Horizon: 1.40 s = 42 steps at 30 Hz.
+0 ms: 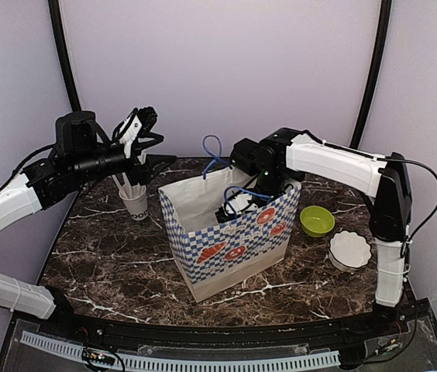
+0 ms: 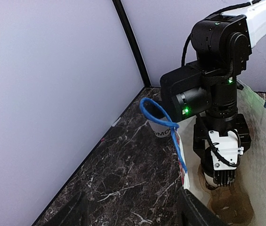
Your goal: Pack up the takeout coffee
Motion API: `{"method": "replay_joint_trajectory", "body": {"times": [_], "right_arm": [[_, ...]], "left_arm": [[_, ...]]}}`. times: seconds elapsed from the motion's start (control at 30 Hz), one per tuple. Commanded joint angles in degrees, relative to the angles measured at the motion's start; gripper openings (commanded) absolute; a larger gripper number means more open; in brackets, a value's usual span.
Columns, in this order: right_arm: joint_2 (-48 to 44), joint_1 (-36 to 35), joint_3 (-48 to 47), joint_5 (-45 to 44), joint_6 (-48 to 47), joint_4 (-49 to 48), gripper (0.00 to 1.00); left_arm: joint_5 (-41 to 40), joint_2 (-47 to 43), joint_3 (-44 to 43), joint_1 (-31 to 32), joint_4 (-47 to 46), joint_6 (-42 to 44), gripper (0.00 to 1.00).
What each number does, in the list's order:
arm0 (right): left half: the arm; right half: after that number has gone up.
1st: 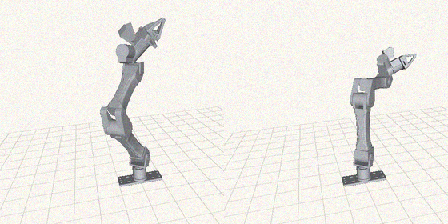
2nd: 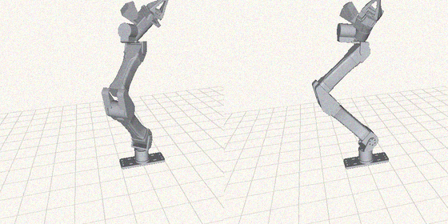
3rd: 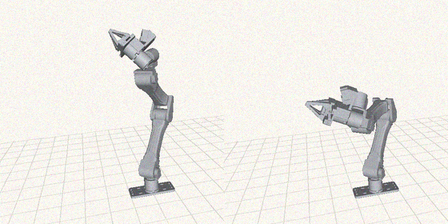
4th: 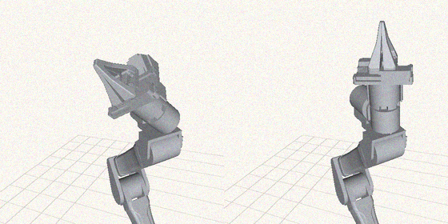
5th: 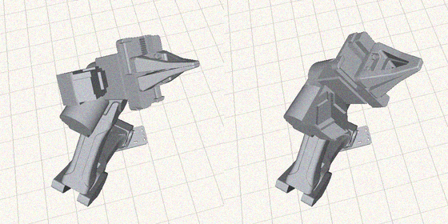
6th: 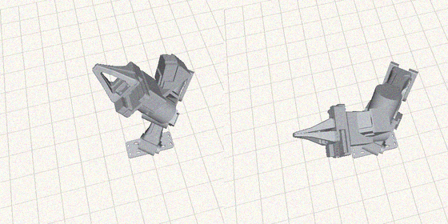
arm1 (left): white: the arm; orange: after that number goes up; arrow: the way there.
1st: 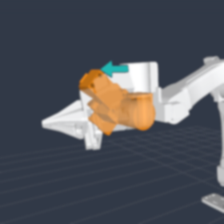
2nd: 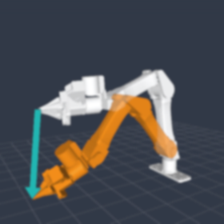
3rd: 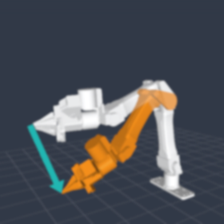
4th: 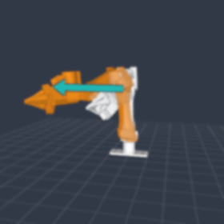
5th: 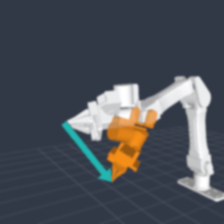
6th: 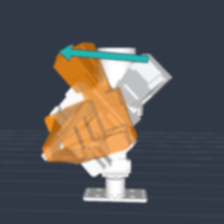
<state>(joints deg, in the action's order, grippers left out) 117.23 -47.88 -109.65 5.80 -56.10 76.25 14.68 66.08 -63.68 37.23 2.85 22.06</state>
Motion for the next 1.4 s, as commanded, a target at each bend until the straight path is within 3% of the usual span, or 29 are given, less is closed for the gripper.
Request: {"method": "replay_joint_trajectory", "body": {"times": [0.0,0.33,0.63,0.73,1.13,1.37], "right_arm": [[-1.14,-3.29,7.37,-7.56,5.27,-6.72,0.45],[-1.51,-1.78,4.88,-2.51,5.07,-2.81,0.55],[-5.38,-1.77,-1.44,6.07,3.89,2.11,0.8],[-6.56,-1.72,-3.52,8.09,4.72,2.79,0.86],[-11.68,-0.32,-7.69,10.67,4.44,4.07,0.92],[-18.45,3.23,-9.08,12.17,1.19,4.55,0.91]], "left_arm": [[1.37,-0.71,0.75,-0.32,-1.78,-0.59,0.66],[1.16,-0.52,0.74,-0.35,-1.71,-0.55,0.66],[0.72,0.16,0.26,-0.35,-1.29,-0.79,0.66],[3.86,1.09,-0.9,-0.32,0.97,-1.25,0.71],[18.27,10.82,-13.6,-0.25,8.75,-7.17,0.74],[20.0,17.29,-19.73,2.03,12.86,-7.36,0.74]]}}
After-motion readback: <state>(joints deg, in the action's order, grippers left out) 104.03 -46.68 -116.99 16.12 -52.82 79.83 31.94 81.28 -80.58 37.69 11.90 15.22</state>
